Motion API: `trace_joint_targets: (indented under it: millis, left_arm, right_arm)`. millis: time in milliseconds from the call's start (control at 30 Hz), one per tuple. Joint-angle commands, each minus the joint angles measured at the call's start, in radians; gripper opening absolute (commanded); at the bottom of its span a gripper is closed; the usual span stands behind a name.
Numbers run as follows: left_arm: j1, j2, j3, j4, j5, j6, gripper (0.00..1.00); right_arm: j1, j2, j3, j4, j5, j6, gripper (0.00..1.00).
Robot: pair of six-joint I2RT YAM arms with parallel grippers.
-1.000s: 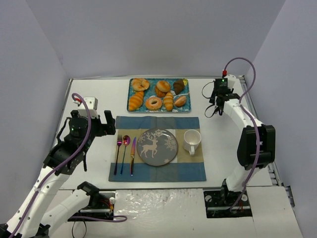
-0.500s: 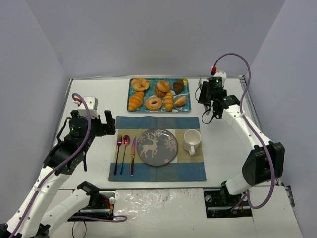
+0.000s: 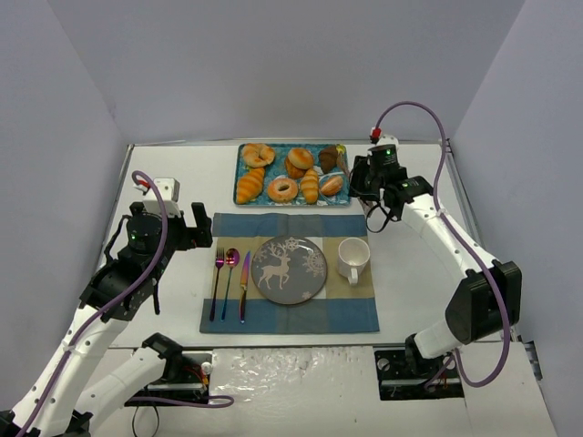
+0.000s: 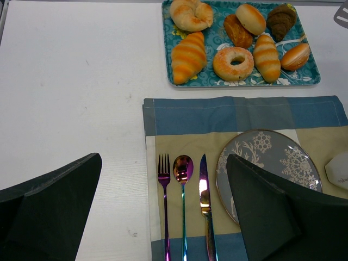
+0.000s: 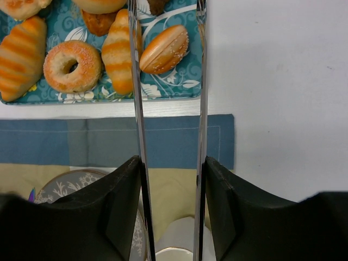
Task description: Place the bread
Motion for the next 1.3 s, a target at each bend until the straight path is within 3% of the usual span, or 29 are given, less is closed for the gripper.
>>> trace_joint_targets:
  millis: [0,467,1067,1167,1267]
  left_arm:
    - [-0.005,-0.003,0.033,0.052,-0.014,0.009,0.97]
    - [-0.003,-0.006,0.031,0.053,-0.009,0.007,0.97]
    - [-0.005,-0.002,0.031,0.055,-0.009,0.009,0.97]
    - [-0.005,-0.003,0.031,0.055,-0.009,0.009,0.97]
    - [-0.005,-0.004,0.029,0.055,-0.009,0.009,0.97]
  right_arm:
    - [0.033,0.018,0.014,0.032,-0.003,0.015,0.46]
    - [0.064,0.11,-0.006,0.051,0.074,0.046,0.53]
    - [0.072,0.199,-0.027,0.121,0.042,0.071,0.53]
    - [0.073,0.204,-0.03,0.127,0.038,0.073,0.51]
    - [0.078,0.205,-0.03,0.13,0.032,0.074,0.38]
